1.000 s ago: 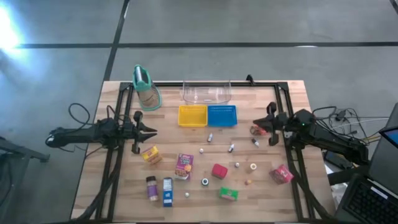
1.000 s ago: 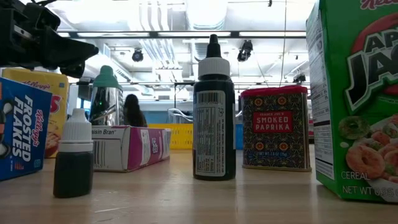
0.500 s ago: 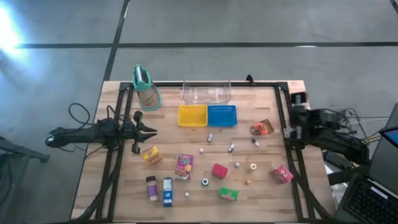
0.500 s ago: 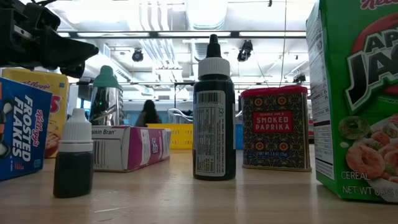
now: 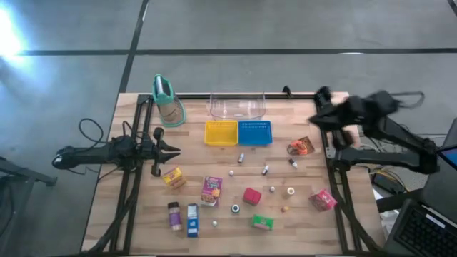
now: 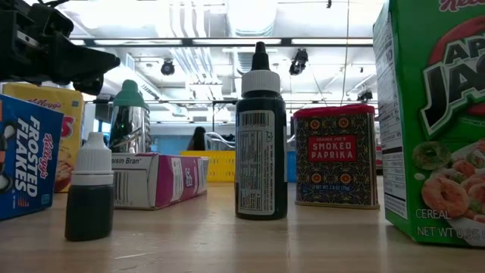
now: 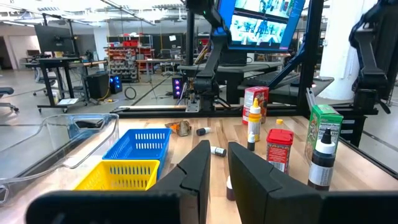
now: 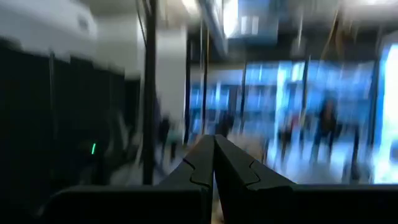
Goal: Pick & Place Kitchen Items
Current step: Put the red cereal box into the transparent bin
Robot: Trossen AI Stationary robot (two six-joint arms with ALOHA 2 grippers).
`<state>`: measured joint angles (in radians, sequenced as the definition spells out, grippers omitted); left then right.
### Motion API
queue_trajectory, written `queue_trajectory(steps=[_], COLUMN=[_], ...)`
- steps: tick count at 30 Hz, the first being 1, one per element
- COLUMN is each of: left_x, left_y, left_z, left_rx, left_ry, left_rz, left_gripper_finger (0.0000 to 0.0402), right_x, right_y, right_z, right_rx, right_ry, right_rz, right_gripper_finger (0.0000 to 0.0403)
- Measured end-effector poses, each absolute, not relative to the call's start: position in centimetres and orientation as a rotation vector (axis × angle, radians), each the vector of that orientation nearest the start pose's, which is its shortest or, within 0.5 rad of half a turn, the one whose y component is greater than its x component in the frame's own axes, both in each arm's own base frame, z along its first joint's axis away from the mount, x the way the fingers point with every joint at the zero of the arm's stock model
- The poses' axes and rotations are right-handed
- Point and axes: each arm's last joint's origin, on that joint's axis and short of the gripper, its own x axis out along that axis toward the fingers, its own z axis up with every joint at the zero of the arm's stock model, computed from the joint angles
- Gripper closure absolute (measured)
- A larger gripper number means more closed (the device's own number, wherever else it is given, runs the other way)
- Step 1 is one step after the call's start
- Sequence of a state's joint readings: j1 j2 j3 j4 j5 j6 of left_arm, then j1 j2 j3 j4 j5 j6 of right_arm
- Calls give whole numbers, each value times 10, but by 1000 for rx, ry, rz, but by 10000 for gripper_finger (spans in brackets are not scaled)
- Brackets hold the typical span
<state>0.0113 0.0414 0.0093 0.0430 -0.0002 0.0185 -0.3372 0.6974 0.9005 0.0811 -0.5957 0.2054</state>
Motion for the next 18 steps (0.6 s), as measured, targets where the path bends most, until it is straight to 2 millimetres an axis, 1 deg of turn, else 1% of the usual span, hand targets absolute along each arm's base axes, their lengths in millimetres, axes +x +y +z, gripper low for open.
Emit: queue_trajectory(steps=[2,4,6,9,13,16,18], left_x=[100,100,100,100,100,100,99], left_y=[1,1,1,1,1,1,1], left_z=[168,167,168,167,168,171,178], left_rx=[19,19,19,19,19,17,3], left_ry=[-11,-10,-11,-11,-14,-49,-117], left_rz=[12,12,12,12,12,12,12], left_gripper_finger=[337,337,337,337,337,337,337], right_x=[149,164,177,190,193,188,182], right_y=[-29,-24,-15,2,28,46,55], right_z=[406,405,401,399,406,413,420], right_rx=[139,188,221,188,104,88,90], right_ry=[-105,0,112,242,325,377,390], right_rz=[311,353,353,302,188,160,142], right_gripper_finger=[394,394,394,394,394,394,394])
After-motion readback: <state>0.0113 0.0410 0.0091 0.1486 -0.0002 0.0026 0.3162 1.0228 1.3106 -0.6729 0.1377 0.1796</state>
